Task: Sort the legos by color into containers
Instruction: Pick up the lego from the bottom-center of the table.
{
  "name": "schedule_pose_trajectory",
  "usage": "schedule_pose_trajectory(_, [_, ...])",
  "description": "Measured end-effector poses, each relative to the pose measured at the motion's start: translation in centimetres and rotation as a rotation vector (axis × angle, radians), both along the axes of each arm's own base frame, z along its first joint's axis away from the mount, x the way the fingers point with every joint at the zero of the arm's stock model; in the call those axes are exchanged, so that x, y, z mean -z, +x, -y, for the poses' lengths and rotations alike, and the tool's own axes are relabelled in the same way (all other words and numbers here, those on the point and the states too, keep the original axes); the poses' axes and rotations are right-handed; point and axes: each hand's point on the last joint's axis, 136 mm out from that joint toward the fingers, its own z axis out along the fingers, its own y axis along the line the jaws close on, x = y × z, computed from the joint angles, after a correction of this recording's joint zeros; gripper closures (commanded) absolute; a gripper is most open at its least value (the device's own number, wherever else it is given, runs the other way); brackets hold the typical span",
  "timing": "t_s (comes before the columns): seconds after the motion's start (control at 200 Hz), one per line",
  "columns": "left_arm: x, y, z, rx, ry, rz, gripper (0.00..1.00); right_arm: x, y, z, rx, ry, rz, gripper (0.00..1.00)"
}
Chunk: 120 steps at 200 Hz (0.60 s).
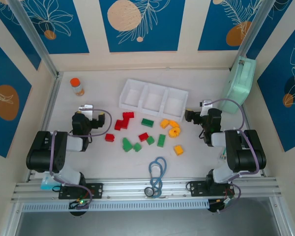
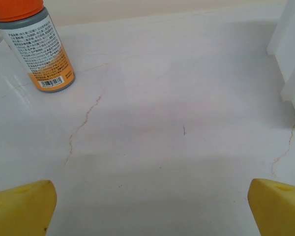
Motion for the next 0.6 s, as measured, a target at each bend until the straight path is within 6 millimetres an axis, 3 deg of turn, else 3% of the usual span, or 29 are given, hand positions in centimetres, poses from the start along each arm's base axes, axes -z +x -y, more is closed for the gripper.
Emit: schedule_pose_trajectory(0.6, [-0.35,0.13,-0.20,0.022,-0.025,0.013,0.01,0.00,0.00,0.05,0.004,0.006,-0.001,0.01])
